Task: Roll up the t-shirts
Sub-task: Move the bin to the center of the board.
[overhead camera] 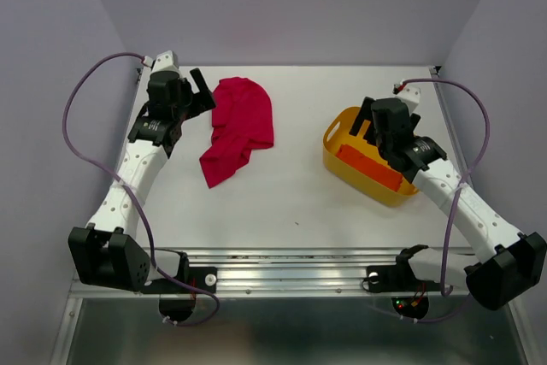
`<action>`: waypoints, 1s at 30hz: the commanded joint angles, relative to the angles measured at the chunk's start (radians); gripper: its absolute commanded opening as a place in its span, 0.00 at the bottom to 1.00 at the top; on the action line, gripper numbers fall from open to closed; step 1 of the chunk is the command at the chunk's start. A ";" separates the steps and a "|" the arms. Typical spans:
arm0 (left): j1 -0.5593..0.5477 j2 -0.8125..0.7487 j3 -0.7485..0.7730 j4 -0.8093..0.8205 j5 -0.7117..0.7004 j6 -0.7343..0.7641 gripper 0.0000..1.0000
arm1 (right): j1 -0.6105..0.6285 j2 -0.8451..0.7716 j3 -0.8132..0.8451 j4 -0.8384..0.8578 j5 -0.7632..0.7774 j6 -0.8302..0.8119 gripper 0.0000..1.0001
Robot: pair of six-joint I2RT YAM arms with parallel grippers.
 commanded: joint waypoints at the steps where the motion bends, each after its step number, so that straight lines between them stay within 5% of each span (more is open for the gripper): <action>1: -0.002 -0.035 -0.004 0.060 0.053 -0.006 0.99 | -0.003 -0.020 -0.018 0.074 -0.010 -0.003 1.00; 7: 0.000 -0.061 -0.015 0.075 0.076 0.011 0.99 | -0.003 -0.024 -0.034 0.089 -0.063 -0.040 1.00; 14: -0.002 -0.104 -0.029 0.089 0.150 0.032 0.99 | 0.034 -0.060 -0.066 0.191 -0.459 -0.164 1.00; 20: -0.003 -0.136 -0.049 0.103 0.199 0.031 0.99 | 0.223 0.013 -0.028 0.142 -0.458 -0.189 1.00; 27: -0.005 -0.130 -0.046 0.101 0.207 0.031 0.99 | 0.276 0.044 -0.138 0.079 -0.481 -0.114 1.00; 30: -0.005 -0.112 -0.042 0.100 0.210 0.028 0.99 | 0.276 0.039 -0.193 0.042 -0.376 -0.062 1.00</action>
